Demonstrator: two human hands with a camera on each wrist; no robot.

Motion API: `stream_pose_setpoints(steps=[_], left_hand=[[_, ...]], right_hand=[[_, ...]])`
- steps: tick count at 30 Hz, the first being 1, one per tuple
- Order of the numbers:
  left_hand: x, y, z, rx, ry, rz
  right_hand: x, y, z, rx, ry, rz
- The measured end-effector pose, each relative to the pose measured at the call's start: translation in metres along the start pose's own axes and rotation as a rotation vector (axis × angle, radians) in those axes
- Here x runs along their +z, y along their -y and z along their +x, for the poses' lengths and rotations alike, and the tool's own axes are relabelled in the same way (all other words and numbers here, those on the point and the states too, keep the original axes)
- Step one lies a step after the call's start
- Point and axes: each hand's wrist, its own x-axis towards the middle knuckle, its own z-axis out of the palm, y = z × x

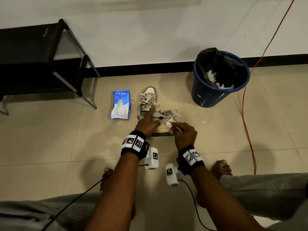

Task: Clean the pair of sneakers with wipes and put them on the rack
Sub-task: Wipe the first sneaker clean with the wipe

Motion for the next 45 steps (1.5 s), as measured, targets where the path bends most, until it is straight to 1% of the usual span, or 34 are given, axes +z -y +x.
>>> stream_pose_setpoints(steps=[1, 2, 3, 5, 6, 7, 8, 11, 12, 15, 16, 19, 20, 23, 24, 25, 28, 29, 30, 32, 33, 34, 36, 37, 38, 40, 41, 42, 44, 45], left_hand=[[0.002, 0.004, 0.000, 0.012, 0.002, 0.041], [0.006, 0.007, -0.001, 0.024, 0.002, 0.070], [0.012, 0.011, -0.002, 0.034, 0.004, 0.082], [0.019, 0.016, -0.001, 0.046, -0.009, 0.072], [0.020, 0.020, -0.001, 0.036, -0.006, 0.039], [0.022, 0.024, 0.001, 0.036, -0.004, 0.005], [0.023, 0.027, 0.002, 0.044, -0.004, -0.011], [0.024, 0.031, 0.001, 0.066, 0.014, -0.009], [0.024, 0.032, 0.001, 0.075, 0.024, -0.028], [0.018, 0.040, 0.005, 0.093, 0.069, -0.002], [0.016, 0.042, 0.005, 0.091, 0.093, 0.033], [0.013, 0.040, 0.001, 0.088, 0.089, 0.095], [0.014, 0.038, 0.002, 0.073, 0.096, 0.091], [0.011, 0.032, 0.007, 0.023, 0.076, 0.016], [0.010, 0.032, 0.008, 0.011, 0.050, -0.017], [0.009, 0.033, 0.010, 0.015, 0.030, -0.047], [0.013, 0.034, 0.012, 0.037, 0.024, -0.055], [0.013, 0.032, 0.010, 0.056, 0.007, -0.050], [0.014, 0.032, 0.008, 0.052, -0.024, -0.048], [0.013, 0.035, 0.008, 0.032, -0.045, -0.078], [0.011, 0.037, 0.009, 0.036, -0.045, -0.106], [0.011, 0.038, 0.007, 0.048, -0.050, -0.134], [0.011, 0.038, 0.007, 0.074, -0.084, -0.145], [0.012, 0.037, 0.008, 0.067, -0.087, -0.129], [0.013, 0.036, 0.009, 0.052, -0.085, -0.109], [0.014, 0.038, 0.013, 0.040, -0.089, -0.074], [0.015, 0.039, 0.014, 0.044, -0.090, -0.072], [0.016, 0.038, 0.013, 0.050, -0.092, -0.074], [0.020, 0.038, 0.013, 0.072, -0.122, -0.052], [0.024, 0.038, 0.014, 0.084, -0.134, -0.030]], right_hand=[[0.000, -0.005, 0.007, 0.104, -0.043, 0.014], [0.003, -0.009, 0.010, 0.156, -0.078, 0.022], [0.005, -0.008, 0.009, 0.121, -0.088, 0.008], [0.017, 0.000, 0.001, -0.020, -0.031, -0.033], [0.021, 0.001, -0.003, -0.064, 0.007, -0.045], [0.022, 0.000, -0.002, -0.077, 0.025, -0.060], [0.022, -0.002, 0.004, -0.058, 0.019, -0.086], [0.022, -0.004, 0.024, 0.075, -0.038, -0.125], [0.023, -0.003, 0.023, 0.058, -0.016, -0.109], [0.030, 0.001, 0.010, -0.157, 0.126, -0.136], [0.029, -0.004, 0.016, -0.142, 0.115, -0.147], [0.022, -0.016, 0.037, 0.041, 0.020, -0.152], [0.021, -0.016, 0.033, 0.049, 0.023, -0.143], [0.021, -0.010, 0.003, -0.149, 0.094, -0.144], [0.019, -0.010, 0.000, -0.177, 0.123, -0.150], [0.018, -0.011, 0.005, -0.168, 0.137, -0.151], [0.025, -0.008, 0.035, 0.068, 0.050, -0.125], [0.029, -0.005, 0.036, 0.070, 0.026, -0.112], [0.035, 0.002, 0.029, 0.006, 0.030, -0.096], [0.044, 0.009, 0.006, -0.150, 0.093, -0.077], [0.044, 0.005, 0.000, -0.163, 0.106, -0.071], [0.042, -0.004, 0.002, -0.118, 0.077, -0.069], [0.034, -0.021, 0.014, 0.060, -0.028, -0.067], [0.031, -0.023, 0.015, 0.101, -0.044, -0.076], [0.031, -0.021, 0.011, 0.069, -0.025, -0.065], [0.033, -0.010, -0.007, -0.102, 0.082, -0.065], [0.032, -0.009, -0.011, -0.136, 0.114, -0.075], [0.031, -0.012, -0.004, -0.100, 0.107, -0.086], [0.027, -0.021, 0.020, 0.099, 0.018, -0.121], [0.025, -0.022, 0.026, 0.149, -0.003, -0.148]])
